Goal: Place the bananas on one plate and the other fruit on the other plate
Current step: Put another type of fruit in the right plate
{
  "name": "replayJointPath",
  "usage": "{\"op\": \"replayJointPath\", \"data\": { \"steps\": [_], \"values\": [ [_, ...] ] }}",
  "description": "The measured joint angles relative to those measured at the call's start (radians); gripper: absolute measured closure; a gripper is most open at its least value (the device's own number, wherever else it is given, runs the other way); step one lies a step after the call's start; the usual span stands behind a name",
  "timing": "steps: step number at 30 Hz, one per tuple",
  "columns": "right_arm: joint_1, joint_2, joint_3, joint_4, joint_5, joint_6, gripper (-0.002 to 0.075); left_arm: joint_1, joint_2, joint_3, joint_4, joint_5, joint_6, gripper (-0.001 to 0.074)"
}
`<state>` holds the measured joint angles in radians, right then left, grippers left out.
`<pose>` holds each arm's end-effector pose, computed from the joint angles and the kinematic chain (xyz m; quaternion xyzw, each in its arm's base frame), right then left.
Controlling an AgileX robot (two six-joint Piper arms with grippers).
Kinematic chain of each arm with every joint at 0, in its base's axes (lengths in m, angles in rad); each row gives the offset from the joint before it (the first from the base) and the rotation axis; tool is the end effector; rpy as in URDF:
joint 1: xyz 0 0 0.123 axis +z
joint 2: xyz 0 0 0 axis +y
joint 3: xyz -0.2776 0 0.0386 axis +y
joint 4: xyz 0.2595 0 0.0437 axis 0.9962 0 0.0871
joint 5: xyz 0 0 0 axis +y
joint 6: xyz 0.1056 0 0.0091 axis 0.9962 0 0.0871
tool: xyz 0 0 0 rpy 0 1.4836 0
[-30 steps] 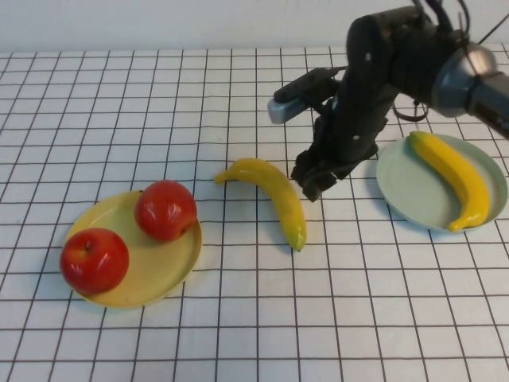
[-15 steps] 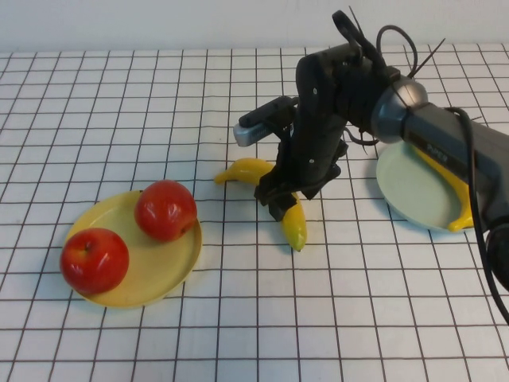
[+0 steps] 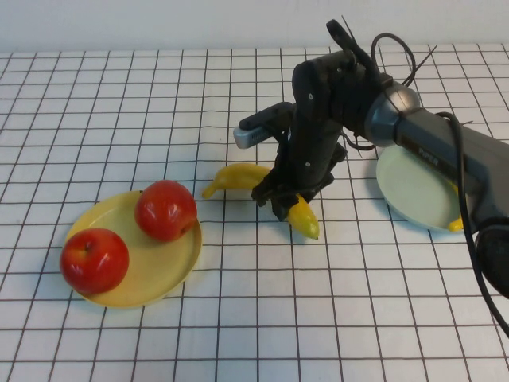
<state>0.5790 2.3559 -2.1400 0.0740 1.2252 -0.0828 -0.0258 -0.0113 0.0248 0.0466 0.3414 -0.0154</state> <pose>0.4221 0.2847 0.1759 -0.3145 0.9424 0.0614 0.0960 0.0842 -0.0005 0.1705 0.0169 0.7949 0.0070 0.6065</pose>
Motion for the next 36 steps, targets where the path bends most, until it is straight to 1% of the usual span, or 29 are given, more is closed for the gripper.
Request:
{"op": "replayJointPath", "data": {
  "steps": [6, 10, 13, 17, 20, 24, 30, 36],
  "values": [
    [-0.010, -0.061, -0.060, -0.062, 0.007, 0.041, 0.0404, 0.000, 0.000, 0.000, 0.000, 0.000, 0.000, 0.0737],
    [-0.067, -0.167, -0.054, -0.074, 0.007, 0.100, 0.0404, 0.000, 0.000, 0.000, 0.000, 0.000, 0.000, 0.0737],
    [-0.132, -0.240, 0.017, -0.074, 0.007, 0.155, 0.0404, 0.000, 0.000, 0.000, 0.000, 0.000, 0.000, 0.0737],
    [-0.212, -0.298, 0.193, -0.109, 0.007, 0.226, 0.0404, 0.000, 0.000, 0.000, 0.000, 0.000, 0.000, 0.0737],
    [-0.231, -0.307, 0.314, -0.144, 0.009, 0.260, 0.0404, 0.000, 0.000, 0.000, 0.000, 0.000, 0.000, 0.0737],
    [-0.238, -0.308, 0.408, -0.196, -0.006, 0.319, 0.0404, 0.000, 0.000, 0.000, 0.000, 0.000, 0.000, 0.0737],
    [-0.280, -0.312, 0.478, -0.208, -0.078, 0.363, 0.0404, 0.000, 0.000, 0.000, 0.000, 0.000, 0.000, 0.0737],
    [-0.336, -0.313, 0.479, -0.165, -0.103, 0.366, 0.0405, 0.000, 0.000, 0.000, 0.000, 0.000, 0.000, 0.0737]
  ]
}}
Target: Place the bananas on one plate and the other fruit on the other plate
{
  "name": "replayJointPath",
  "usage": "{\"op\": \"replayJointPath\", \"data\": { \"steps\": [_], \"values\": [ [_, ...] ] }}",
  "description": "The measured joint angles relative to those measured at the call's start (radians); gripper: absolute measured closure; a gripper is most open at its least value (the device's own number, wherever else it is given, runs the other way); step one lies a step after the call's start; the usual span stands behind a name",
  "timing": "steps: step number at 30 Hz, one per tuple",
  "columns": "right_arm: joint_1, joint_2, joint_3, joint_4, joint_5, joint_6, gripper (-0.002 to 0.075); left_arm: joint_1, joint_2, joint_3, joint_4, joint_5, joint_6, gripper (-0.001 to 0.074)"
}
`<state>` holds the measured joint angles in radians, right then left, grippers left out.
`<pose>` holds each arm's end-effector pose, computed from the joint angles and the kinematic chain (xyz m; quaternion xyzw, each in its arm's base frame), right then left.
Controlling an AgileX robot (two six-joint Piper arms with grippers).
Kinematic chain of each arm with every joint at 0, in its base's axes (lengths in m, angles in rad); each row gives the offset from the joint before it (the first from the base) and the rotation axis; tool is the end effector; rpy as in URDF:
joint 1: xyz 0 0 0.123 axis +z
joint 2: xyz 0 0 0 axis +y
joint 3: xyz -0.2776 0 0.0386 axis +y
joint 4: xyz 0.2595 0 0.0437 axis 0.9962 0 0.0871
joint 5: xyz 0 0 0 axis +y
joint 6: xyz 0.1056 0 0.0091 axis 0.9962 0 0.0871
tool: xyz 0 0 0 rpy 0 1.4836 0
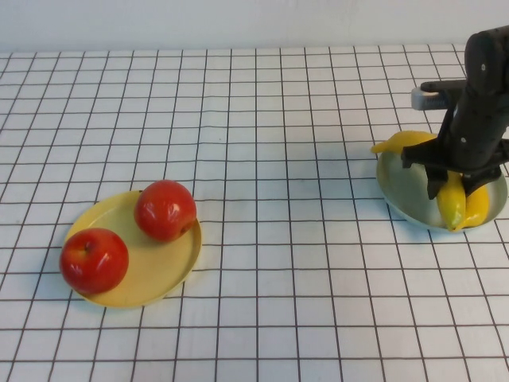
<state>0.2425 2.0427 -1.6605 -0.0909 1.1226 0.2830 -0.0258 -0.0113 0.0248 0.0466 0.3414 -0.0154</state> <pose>0.4232 0.0957 0.1921 0.0037 0.9962 -0.0210 0.0848 0.0842 -0.0005 0.1705 0.0169 0.7949 0.0070 0.6065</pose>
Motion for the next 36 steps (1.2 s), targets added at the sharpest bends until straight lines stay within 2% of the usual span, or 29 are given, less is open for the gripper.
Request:
{"op": "replayJointPath", "data": {
  "steps": [7, 12, 16, 19, 21, 27, 30, 36],
  "values": [
    [-0.015, 0.000, 0.000, 0.037, -0.025, -0.024, 0.0399, 0.000, 0.000, 0.000, 0.000, 0.000, 0.000, 0.0737],
    [-0.015, 0.000, 0.000, 0.027, -0.035, -0.024, 0.0282, 0.000, 0.000, 0.000, 0.000, 0.000, 0.000, 0.0737],
    [-0.015, -0.003, 0.000, -0.010, -0.018, -0.024, 0.0267, 0.000, 0.000, 0.000, 0.000, 0.000, 0.000, 0.0737],
    [-0.015, -0.041, 0.017, -0.028, -0.022, -0.032, 0.0316, 0.000, 0.000, 0.000, 0.000, 0.000, 0.000, 0.0737],
    [-0.015, -0.097, 0.055, -0.026, -0.062, -0.046, 0.0379, 0.000, 0.000, 0.000, 0.000, 0.000, 0.000, 0.0737],
    [0.000, -0.410, 0.276, 0.034, -0.305, -0.071, 0.0666, 0.000, 0.000, 0.000, 0.000, 0.000, 0.000, 0.0737],
    [0.004, -0.590, 0.415, 0.091, -0.423, -0.072, 0.0718, 0.000, 0.000, 0.000, 0.000, 0.000, 0.000, 0.0737],
    [0.006, -0.965, 0.703, 0.144, -0.605, -0.079, 0.0739, 0.000, 0.000, 0.000, 0.000, 0.000, 0.000, 0.0737]
  ]
}}
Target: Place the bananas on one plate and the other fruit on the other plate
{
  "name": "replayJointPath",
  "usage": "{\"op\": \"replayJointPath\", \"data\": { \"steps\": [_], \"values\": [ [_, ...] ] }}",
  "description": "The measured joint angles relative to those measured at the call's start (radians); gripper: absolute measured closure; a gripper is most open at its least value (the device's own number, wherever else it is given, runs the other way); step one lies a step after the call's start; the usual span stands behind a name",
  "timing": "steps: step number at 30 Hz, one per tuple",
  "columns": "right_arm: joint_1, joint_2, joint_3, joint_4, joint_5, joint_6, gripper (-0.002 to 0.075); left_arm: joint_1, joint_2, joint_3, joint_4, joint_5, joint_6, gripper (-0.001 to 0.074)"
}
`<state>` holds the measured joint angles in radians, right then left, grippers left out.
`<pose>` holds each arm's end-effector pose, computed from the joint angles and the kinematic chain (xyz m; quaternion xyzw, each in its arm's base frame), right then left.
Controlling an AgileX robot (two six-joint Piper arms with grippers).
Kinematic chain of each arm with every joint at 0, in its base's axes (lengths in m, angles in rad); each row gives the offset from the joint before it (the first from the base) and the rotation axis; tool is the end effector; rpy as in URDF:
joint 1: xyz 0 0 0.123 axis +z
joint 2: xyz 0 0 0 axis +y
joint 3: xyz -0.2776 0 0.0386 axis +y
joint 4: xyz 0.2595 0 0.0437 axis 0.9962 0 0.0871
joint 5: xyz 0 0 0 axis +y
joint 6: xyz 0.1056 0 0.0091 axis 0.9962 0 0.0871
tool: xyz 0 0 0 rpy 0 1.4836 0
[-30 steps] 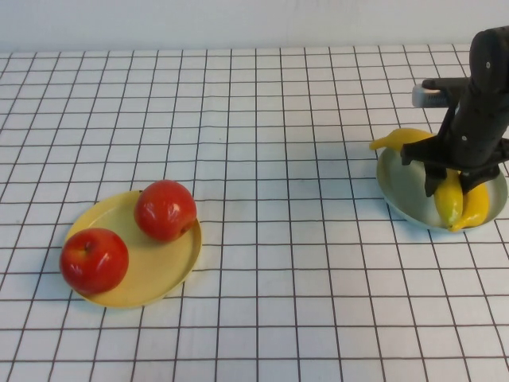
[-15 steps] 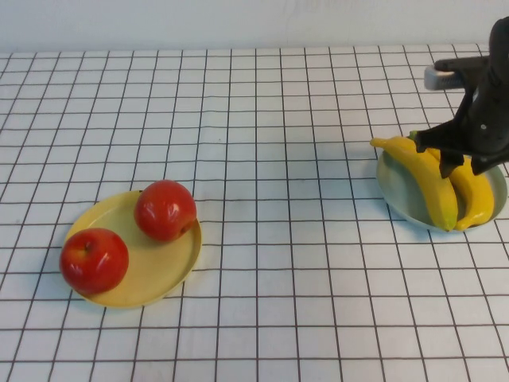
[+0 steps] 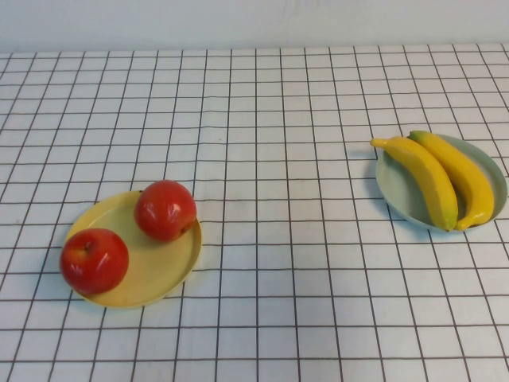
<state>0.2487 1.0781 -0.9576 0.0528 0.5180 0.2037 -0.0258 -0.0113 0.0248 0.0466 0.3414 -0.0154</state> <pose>0.2472 0.0657 0.3425 -0.0060 0.8727 0.1314 0.4703 0.0842 -0.0005 0.1705 0.0169 0.7949 0.0070 0.6065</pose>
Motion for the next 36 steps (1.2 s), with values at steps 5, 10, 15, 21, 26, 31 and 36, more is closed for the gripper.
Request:
{"op": "replayJointPath", "data": {
  "steps": [5, 10, 15, 21, 26, 31, 36],
  "values": [
    [0.000, -0.312, 0.170, 0.085, -0.036, -0.122, 0.0740, 0.000, 0.000, 0.000, 0.000, 0.000, 0.000, 0.0737],
    [0.000, -0.619, 0.268, 0.098, -0.003, -0.171, 0.0740, 0.000, 0.000, 0.000, 0.000, 0.000, 0.000, 0.0737],
    [0.000, -0.867, 0.322, 0.057, 0.095, -0.176, 0.0740, 0.000, 0.000, 0.000, 0.000, 0.000, 0.000, 0.0737],
    [0.000, -0.970, 0.331, -0.008, 0.268, -0.154, 0.0740, 0.000, 0.000, 0.000, 0.000, 0.000, 0.000, 0.0737],
    [0.000, -0.977, 0.346, -0.025, 0.256, -0.130, 0.0740, 0.000, 0.000, 0.000, 0.000, 0.000, 0.000, 0.0737],
    [0.000, -0.978, 0.467, -0.025, 0.001, -0.140, 0.0741, 0.000, 0.000, 0.000, 0.000, 0.000, 0.000, 0.0737],
    [0.000, -0.978, 0.638, -0.023, -0.267, -0.145, 0.0741, 0.000, 0.000, 0.000, 0.000, 0.000, 0.000, 0.0737]
  ]
}}
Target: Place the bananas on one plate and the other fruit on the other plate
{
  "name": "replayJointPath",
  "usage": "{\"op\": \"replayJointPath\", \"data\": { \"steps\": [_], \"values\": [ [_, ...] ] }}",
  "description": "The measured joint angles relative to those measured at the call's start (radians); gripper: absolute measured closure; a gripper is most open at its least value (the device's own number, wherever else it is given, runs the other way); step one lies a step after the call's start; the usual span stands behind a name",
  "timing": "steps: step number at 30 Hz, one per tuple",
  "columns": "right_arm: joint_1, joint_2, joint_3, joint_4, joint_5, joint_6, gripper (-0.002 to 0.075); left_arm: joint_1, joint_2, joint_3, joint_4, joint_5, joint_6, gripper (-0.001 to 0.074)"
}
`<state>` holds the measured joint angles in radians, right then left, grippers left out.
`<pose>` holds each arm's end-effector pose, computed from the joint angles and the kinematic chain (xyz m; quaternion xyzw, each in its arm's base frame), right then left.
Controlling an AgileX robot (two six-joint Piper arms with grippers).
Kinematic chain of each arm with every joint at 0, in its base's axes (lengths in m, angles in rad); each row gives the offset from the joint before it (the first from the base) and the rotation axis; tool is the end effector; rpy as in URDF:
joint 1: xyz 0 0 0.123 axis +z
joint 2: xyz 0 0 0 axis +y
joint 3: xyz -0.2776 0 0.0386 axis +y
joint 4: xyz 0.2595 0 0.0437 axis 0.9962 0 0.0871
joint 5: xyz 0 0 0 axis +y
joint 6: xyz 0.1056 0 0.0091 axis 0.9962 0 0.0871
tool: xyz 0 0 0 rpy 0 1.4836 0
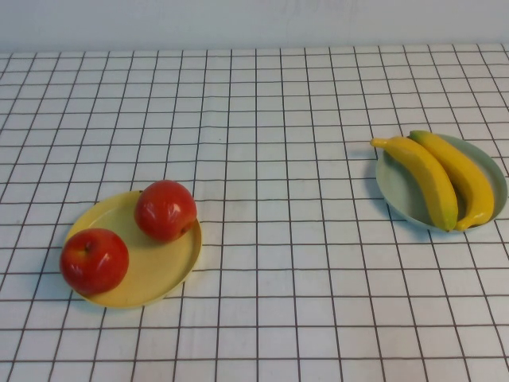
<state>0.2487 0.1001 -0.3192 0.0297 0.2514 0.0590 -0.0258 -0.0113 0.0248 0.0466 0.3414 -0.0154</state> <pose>0.0747 0.0198 0.2939 -0.0579 0.6850 0.1241 0.7156 0.0842 -0.0005 0.1705 0.0169 0.7949 0.0070 0.6065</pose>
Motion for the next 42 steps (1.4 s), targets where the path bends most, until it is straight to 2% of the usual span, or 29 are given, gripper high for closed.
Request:
{"op": "replayJointPath", "data": {
  "steps": [8, 15, 18, 21, 26, 31, 42],
  "values": [
    [-0.011, -0.002, 0.238, 0.069, -0.162, 0.000, 0.0741, 0.000, 0.000, 0.000, 0.000, 0.000, 0.000, 0.0737],
    [-0.191, -0.098, 0.340, 0.079, -0.127, -0.003, 0.0741, 0.000, 0.000, 0.000, 0.000, 0.000, 0.000, 0.0737],
    [-0.230, -0.108, 0.342, 0.079, -0.106, -0.003, 0.0741, 0.000, 0.000, 0.000, 0.000, 0.000, 0.000, 0.0737],
    [-0.234, -0.108, 0.342, 0.079, -0.072, -0.003, 0.0741, 0.000, 0.000, 0.000, 0.000, 0.002, 0.000, 0.0737],
    [-0.182, -0.108, 0.344, 0.089, -0.016, -0.003, 0.0741, 0.000, 0.000, 0.000, 0.000, 0.002, 0.000, 0.0737],
    [-0.166, -0.108, 0.344, 0.180, 0.141, -0.003, 0.0741, 0.000, 0.000, 0.000, 0.000, 0.002, 0.000, 0.0737],
    [-0.166, -0.108, 0.344, 0.207, 0.155, -0.003, 0.0741, 0.000, 0.000, 0.000, 0.000, 0.002, 0.000, 0.0737]
  ]
}}
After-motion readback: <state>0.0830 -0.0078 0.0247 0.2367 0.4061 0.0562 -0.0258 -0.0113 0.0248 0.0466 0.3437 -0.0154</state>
